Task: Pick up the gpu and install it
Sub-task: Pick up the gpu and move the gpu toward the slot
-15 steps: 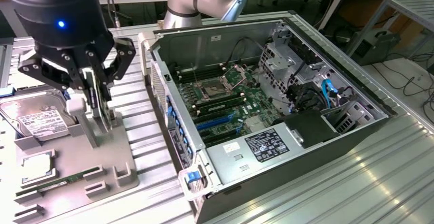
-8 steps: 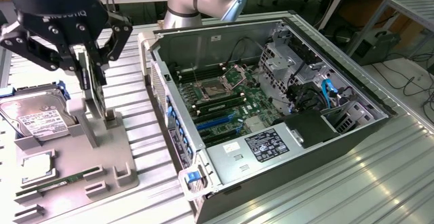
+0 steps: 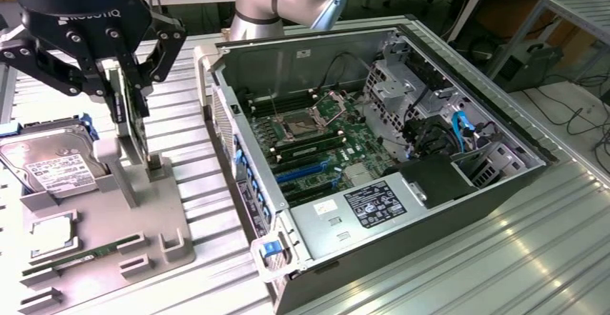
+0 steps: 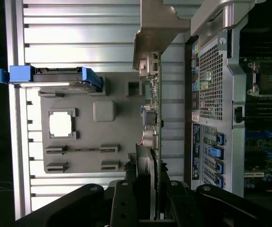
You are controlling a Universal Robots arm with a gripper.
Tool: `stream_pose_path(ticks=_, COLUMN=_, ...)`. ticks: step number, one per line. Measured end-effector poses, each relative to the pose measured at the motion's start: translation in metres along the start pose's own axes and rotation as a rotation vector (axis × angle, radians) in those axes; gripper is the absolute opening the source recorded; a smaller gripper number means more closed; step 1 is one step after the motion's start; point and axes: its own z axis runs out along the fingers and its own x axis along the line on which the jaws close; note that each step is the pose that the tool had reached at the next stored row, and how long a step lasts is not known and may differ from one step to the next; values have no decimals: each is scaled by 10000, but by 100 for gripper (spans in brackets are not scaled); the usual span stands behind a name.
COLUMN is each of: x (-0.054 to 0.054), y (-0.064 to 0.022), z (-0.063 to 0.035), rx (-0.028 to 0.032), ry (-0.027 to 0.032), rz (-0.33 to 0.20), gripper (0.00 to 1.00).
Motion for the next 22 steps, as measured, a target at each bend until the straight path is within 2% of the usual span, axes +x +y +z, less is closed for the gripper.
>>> stream_pose_path(ticks=6, x=-102, y=1, z=4, rx=-1, ry=-1, rz=1, gripper=28)
stream_pose_path(ticks=15, x=-348, y=6, z=14, rx=0, ry=-1, rz=1, gripper=28)
stream_pose_path(ticks=22, x=-475, y=8, z=26, rx=0, ry=-4, rz=2, gripper=28)
